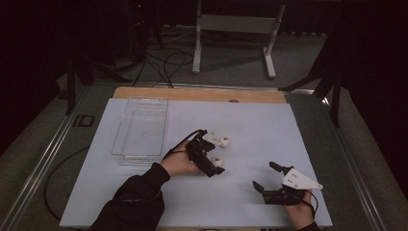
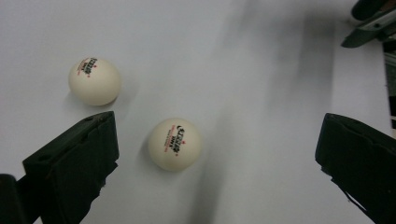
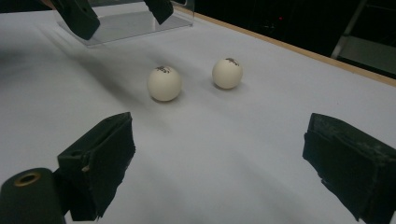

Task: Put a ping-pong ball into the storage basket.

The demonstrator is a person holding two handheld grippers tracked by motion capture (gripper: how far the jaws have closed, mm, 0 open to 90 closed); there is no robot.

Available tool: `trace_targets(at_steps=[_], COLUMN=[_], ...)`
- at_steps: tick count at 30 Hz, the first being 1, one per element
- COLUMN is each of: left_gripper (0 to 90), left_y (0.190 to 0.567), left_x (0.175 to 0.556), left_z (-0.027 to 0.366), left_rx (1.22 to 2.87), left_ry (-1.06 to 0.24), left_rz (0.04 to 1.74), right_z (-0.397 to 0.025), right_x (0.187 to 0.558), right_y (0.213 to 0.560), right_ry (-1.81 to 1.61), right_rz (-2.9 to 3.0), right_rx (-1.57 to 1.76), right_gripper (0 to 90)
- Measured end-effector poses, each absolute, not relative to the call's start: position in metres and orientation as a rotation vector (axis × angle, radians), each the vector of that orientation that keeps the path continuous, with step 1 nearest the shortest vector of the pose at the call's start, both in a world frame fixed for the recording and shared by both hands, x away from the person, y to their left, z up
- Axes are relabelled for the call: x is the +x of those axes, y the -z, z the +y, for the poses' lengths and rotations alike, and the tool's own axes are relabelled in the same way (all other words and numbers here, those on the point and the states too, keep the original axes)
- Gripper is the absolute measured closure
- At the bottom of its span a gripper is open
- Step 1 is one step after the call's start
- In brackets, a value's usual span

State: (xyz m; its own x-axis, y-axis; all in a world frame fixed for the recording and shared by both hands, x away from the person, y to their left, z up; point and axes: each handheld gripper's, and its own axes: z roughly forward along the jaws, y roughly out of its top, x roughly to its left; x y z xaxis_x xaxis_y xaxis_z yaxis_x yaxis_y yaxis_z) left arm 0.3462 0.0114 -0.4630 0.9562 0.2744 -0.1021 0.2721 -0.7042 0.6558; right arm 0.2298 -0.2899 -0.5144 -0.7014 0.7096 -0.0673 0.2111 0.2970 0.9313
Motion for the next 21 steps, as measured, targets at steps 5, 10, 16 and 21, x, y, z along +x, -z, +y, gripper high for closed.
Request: trace_targets(at_steps=[5,10,16,21], left_gripper=[1.8,3.3,4.0,10.1], left_y=[0.471,0.478,0.49,0.495], left_x=[0.348,0.351,0.354,0.354], left_z=[0.01,0.01,0.009,0.009], left_rx=[2.403,2.403,2.42,2.416], left_ry=[-0.001,-0.004,0.004,-0.008], left_rz=[0.405,0.419,0.441,0.434], right_z=[-0.29,-0.29,-0.291,-0.29], right_x=[0.23,0.23,0.23,0.23], right_y=[0.515,0.515,0.515,0.515], right_ry=[-1.397,-1.397,-1.398,-1.398], right_rz=[2.097,2.1,2.098,2.101], right_rx=[0.815,0.818,0.823,0.816], right_gripper=[8.7,8.8,8.8,8.8])
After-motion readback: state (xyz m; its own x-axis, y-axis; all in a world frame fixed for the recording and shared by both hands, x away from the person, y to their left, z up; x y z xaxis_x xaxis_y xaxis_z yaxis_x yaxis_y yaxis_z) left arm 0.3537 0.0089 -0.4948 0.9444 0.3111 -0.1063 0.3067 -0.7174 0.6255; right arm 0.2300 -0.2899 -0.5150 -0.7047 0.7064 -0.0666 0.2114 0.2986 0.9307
